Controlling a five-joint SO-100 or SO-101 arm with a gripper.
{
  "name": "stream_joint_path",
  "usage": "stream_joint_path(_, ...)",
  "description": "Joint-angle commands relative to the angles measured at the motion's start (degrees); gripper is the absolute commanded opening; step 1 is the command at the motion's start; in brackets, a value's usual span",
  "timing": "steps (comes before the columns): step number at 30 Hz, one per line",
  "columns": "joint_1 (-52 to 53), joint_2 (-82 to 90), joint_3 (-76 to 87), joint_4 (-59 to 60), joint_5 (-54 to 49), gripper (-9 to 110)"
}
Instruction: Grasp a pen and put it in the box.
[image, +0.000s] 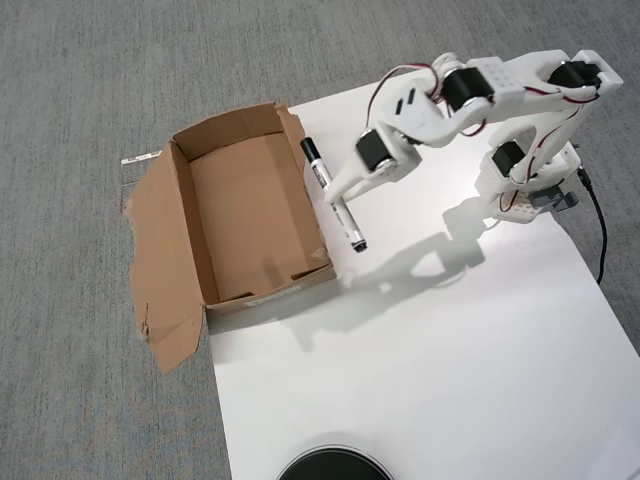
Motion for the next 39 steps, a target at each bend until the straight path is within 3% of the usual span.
stream_joint_path(1, 0.75, -5.45, -5.84, -2.81, -0.04, 0)
stream_joint_path(23, 10.42, -38.94, -37.49, -3.08, 0.04, 0)
stream_joint_path(39, 10.77, -50.71, -39.95, -3.08, 0.22, 0)
